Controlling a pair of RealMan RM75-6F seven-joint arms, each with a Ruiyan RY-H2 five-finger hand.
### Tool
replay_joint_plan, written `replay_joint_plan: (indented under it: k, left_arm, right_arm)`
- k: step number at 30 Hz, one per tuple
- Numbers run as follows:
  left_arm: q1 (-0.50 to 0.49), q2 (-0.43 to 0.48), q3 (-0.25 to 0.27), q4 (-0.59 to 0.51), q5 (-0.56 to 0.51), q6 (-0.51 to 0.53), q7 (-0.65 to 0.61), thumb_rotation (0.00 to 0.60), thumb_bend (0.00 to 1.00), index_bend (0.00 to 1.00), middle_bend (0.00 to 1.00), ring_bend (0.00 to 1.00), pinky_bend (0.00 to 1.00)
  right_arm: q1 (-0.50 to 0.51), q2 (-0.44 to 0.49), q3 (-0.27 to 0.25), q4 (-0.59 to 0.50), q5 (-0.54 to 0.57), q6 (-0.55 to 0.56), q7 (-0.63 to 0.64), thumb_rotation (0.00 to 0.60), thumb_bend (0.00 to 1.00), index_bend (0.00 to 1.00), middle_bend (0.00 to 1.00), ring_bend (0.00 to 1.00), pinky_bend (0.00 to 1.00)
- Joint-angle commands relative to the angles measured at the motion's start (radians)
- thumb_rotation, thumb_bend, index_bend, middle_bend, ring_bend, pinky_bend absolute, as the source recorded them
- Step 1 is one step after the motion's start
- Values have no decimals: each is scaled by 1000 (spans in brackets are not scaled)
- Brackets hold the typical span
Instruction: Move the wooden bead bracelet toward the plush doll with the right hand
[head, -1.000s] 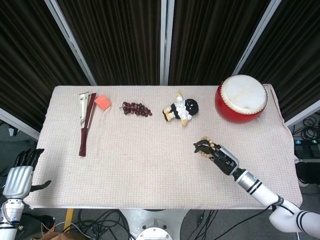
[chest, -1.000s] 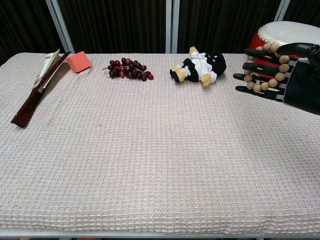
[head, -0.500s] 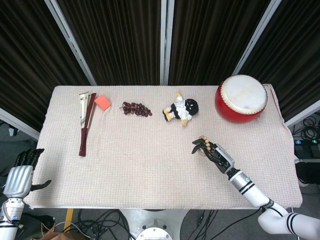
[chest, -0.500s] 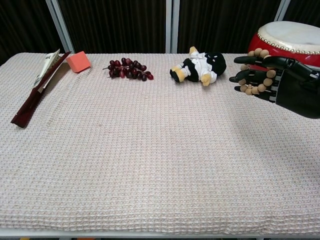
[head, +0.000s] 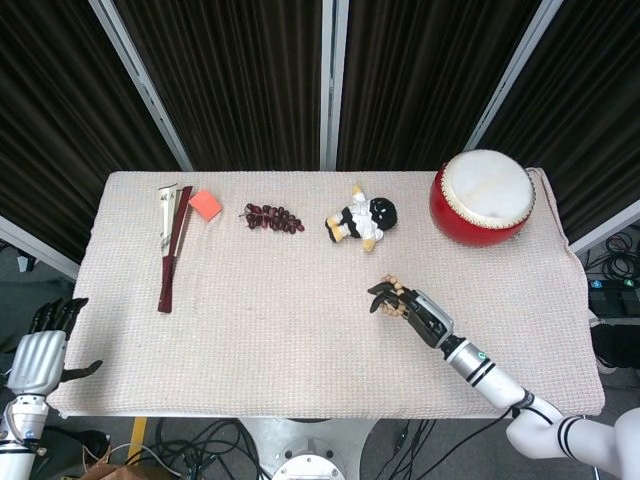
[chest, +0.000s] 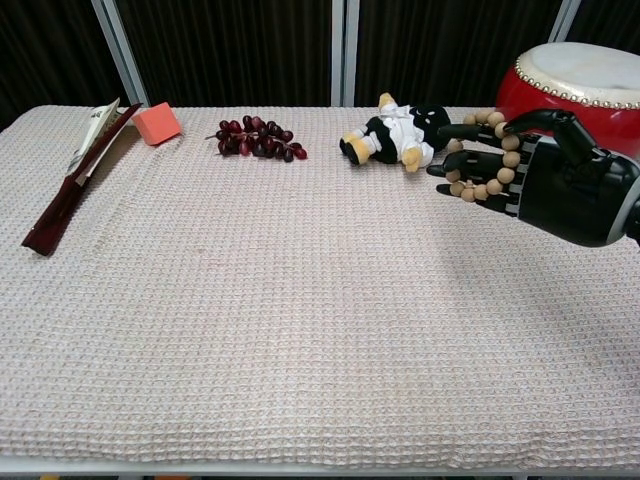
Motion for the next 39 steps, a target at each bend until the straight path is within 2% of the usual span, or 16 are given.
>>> replay_joint_plan:
  k: [1,8,15,20,28,30,31,32,34,36,39]
  left_arm:
    - [1,0,-1,0,-1,1,-1,600,0,110,102,0,14]
    - [2,-2,-1,3,-4,2,-5,600,0,109,103,0,14]
    - [-1,-3,-1,5,-1,2,-5,600,0,109,102,0,14]
    - [-2,-4,-2,7,-1,2,-7,600,0,109,102,0,14]
    - [-2,-7,-1,10,1,2,-12,600,0,109,103,0,14]
    - [-2,-7,0,11,2,2,-12,600,0,109,102,0,14]
    - [-2,-7,0,11,2,3,-11,600,0,109,102,0,14]
    - [-1,-7,1,11,2,3,-11,600,0,109,102,0,14]
    - [-1,-7,1,10,1,4,-12,600,0,109,102,0,14]
    - [0,-6,1,9,2,3,-11,600,0,109,102,0,14]
    - [0,-6,2,9,2,4,-10,600,0,109,103,0,14]
  right_arm:
    - [5,-7,-1,8,0,-1,-3,166,717,301,448,115,0]
    - [7,-12,-9,16,3,5,-21,167,744,301,449,120,0]
    - [2,-7,-18,19,0,21,-49,176,979,300,453,124,0]
    - [-4,0,-25,21,-3,38,-69,182,1000,307,458,125,0]
    - [-11,16,-31,21,-2,49,-115,377,1000,336,474,140,0]
    - [-12,17,-33,26,-4,51,-137,395,1000,338,474,139,0]
    - [-11,19,-35,28,-6,50,-151,385,1000,337,473,138,0]
    - [-11,21,-36,28,-7,51,-158,368,991,333,472,138,0]
    - [-8,25,-40,27,-12,48,-167,316,913,314,466,136,0]
    - [-4,29,-44,26,-16,46,-163,269,747,296,459,136,0]
    - [-1,29,-46,26,-20,50,-152,250,529,293,457,136,0]
